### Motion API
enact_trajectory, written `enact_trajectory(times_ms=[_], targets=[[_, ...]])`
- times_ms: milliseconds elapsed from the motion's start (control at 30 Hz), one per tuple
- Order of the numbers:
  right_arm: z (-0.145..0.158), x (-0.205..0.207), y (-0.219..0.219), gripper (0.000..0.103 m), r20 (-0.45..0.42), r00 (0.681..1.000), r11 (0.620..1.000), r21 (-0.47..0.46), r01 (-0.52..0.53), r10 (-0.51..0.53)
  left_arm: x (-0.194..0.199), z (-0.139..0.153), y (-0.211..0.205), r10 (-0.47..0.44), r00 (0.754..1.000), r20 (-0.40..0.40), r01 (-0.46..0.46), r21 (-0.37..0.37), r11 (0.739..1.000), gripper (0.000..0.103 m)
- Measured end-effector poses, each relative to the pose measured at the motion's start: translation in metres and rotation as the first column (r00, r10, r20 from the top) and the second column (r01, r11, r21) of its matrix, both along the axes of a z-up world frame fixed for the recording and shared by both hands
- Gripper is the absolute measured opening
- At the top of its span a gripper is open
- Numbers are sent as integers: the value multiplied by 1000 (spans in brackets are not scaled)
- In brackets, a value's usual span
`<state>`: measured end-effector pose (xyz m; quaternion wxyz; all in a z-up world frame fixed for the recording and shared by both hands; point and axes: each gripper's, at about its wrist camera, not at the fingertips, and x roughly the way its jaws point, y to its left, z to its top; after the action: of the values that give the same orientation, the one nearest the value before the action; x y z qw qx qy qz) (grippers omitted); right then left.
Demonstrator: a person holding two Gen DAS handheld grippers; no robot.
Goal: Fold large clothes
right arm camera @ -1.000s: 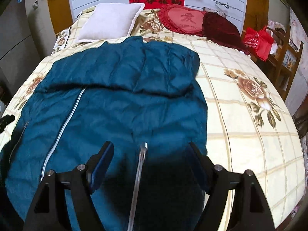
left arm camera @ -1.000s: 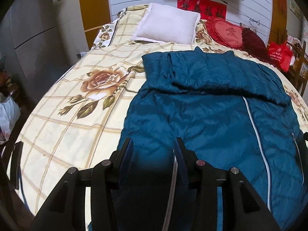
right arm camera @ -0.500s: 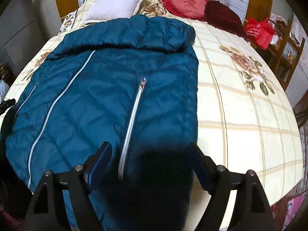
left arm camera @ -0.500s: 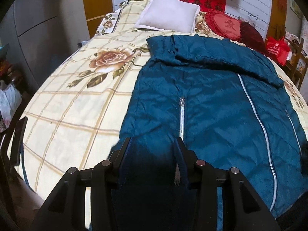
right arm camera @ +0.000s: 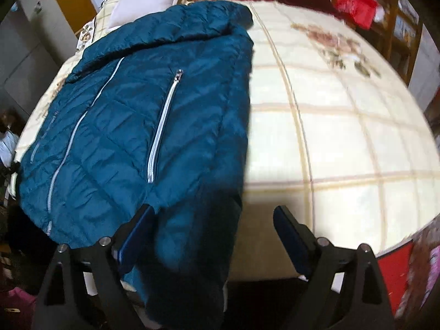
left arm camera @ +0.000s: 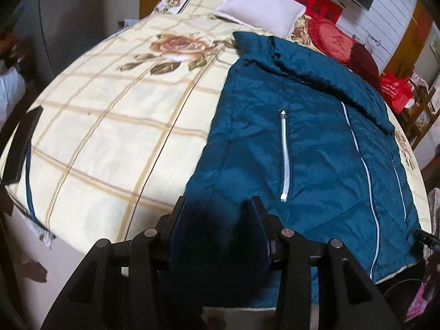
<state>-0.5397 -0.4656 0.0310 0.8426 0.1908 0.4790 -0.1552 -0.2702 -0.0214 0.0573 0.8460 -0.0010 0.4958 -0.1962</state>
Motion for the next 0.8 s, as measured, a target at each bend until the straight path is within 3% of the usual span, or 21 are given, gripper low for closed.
enact_trajectory(times_ms=[133,233,400,600,800], targets=[[-4,-2,6,91,7,1000,999,38,-27,27,4,1,14,17,1000,-23,-18,-46,999,66],[-8,1,11,92,3,998,996,59,-61,61,12,-2,25,37,997,-65,-42,-88,995,72],[-13,7,19,92,-10,995,992,75,-100,101,10,-20,26,-13,987,-161,-6,-114,993,72],[-21,13,28,93,-6,990,984,116,-137,139,0,-26,16,-50,987,-150,37,-90,995,73],[-24,17,33,94,-3,986,977,140,-162,164,-5,-30,9,-89,989,-120,82,-61,995,84]])
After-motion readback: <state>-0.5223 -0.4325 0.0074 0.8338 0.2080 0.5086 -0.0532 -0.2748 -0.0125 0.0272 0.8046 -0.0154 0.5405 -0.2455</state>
